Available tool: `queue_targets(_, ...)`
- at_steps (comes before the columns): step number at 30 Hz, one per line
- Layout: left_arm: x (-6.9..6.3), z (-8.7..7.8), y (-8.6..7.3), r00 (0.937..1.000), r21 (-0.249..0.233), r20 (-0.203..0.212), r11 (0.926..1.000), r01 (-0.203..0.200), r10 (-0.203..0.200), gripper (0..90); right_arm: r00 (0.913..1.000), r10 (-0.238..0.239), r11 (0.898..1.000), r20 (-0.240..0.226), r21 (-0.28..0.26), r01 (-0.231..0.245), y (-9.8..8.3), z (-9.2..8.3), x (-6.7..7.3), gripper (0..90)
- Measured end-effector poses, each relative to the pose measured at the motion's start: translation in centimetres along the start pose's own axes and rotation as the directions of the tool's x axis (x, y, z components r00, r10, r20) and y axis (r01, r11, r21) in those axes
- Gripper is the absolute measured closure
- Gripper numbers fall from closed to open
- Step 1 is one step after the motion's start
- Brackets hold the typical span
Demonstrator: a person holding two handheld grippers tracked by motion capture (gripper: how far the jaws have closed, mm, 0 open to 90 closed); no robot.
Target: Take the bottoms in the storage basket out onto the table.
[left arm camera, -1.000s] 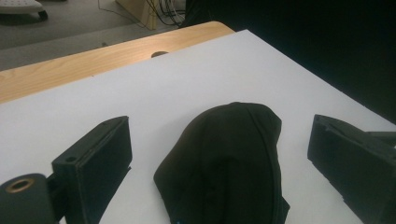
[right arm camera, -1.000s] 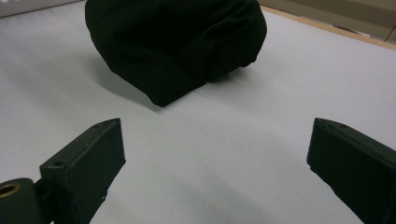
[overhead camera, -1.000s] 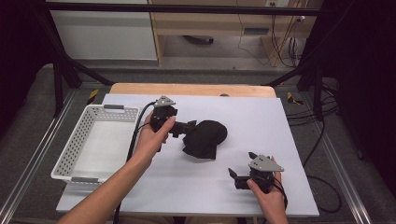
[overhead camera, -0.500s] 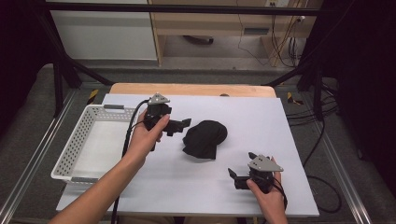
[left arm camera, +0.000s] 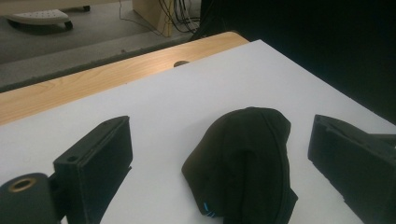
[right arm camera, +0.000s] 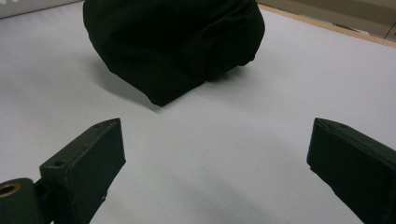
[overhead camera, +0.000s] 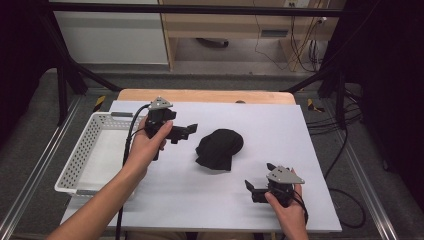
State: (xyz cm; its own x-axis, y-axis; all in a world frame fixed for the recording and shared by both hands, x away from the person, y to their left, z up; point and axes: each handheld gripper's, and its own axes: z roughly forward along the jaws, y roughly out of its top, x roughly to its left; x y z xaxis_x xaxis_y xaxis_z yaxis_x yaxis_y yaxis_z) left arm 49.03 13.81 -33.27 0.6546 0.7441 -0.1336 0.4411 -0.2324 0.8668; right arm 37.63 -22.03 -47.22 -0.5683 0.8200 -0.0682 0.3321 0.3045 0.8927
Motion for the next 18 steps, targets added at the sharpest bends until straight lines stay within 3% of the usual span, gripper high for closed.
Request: queue_targets(18, 2.0, -3.3, 0.2, 0.9992, -0.04, -0.039, 0.9991, 0.011, -0.013, 6.1, 1.0, -0.001, 1.0, -0.001, 0.017, 0.001, -0.1, 0.1, 0.0, 4.5)
